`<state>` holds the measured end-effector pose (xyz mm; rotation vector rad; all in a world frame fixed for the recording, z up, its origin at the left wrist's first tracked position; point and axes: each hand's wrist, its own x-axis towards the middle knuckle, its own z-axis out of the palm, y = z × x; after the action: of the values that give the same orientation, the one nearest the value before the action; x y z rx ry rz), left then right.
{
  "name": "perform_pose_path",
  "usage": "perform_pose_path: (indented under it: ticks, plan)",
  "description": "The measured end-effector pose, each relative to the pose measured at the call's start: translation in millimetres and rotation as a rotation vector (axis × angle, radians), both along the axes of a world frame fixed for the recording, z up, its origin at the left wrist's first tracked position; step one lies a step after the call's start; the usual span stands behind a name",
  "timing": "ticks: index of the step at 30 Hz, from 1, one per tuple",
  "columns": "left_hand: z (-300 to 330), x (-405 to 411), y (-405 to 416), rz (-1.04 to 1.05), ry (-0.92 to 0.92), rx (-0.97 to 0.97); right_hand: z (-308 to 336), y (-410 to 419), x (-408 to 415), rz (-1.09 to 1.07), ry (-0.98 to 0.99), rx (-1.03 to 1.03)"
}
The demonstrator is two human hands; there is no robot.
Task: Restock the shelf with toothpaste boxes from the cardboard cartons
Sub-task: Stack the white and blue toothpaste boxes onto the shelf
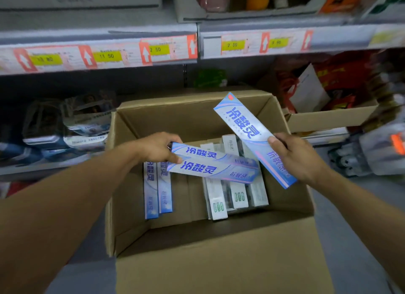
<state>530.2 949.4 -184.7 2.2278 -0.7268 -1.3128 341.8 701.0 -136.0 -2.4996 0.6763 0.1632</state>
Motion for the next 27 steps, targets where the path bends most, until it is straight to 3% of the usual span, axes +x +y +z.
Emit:
perform_pose_path:
  ticks: [3,6,14,18,22,27]
  plan:
    - [-29.8,-16.7,-24.2,0.056,-0.023,-0.041,-5.9,-9.5,-2.3,-0.024,-0.009,-0.005]
    - [-56.4,-29.5,-34.4,0.033,-0.18,-0.022,-11.9,-14.3,-4.2,-0.033,-0.003,0.019]
    - [-82.1,-59.5,-74.5,-0.411,-0.585,0.072,-17.0,-19.3,-13.0,-0.045,-0.001,0.085]
    - [-89.6,-81.7,-87.8,-0.389,-0.546,0.008,-18.5,-20.4,-18.0,-0.062,-0.006,0.104]
    - [-98.5,-84.7,-78.6,-0.425,-0.674,0.121,-19.6,-21.3,-22.1,-0.056,-0.01,0.138]
    - [-88.5,-68.5,-74.2,-0.182,-0.447,0.069,-18.0,-21.1,-22.0,-0.03,-0.033,0.097]
